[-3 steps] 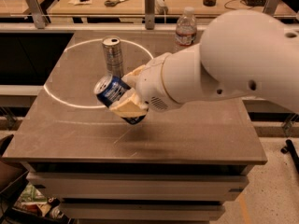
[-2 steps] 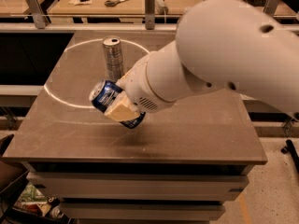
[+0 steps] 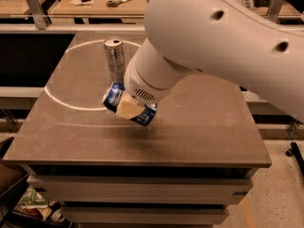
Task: Knock pepsi can over
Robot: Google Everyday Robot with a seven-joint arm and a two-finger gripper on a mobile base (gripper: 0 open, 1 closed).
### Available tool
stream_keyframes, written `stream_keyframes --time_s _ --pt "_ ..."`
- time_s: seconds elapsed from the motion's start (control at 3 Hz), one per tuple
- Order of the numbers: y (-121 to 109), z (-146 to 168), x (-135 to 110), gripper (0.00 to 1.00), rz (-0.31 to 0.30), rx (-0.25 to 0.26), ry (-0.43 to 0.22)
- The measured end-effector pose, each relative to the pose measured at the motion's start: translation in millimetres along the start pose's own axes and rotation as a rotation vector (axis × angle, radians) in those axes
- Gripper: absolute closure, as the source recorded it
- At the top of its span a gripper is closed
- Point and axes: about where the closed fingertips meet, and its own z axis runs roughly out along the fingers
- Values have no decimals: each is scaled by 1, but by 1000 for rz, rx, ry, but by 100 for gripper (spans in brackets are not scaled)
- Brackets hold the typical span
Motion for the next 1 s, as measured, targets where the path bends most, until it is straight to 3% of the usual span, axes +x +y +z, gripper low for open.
stream_keyframes --time_s 0.67,1.0 --pt "-30 22 27 100 -22 5 162" --pt "-19 43 23 100 -71 -57 213"
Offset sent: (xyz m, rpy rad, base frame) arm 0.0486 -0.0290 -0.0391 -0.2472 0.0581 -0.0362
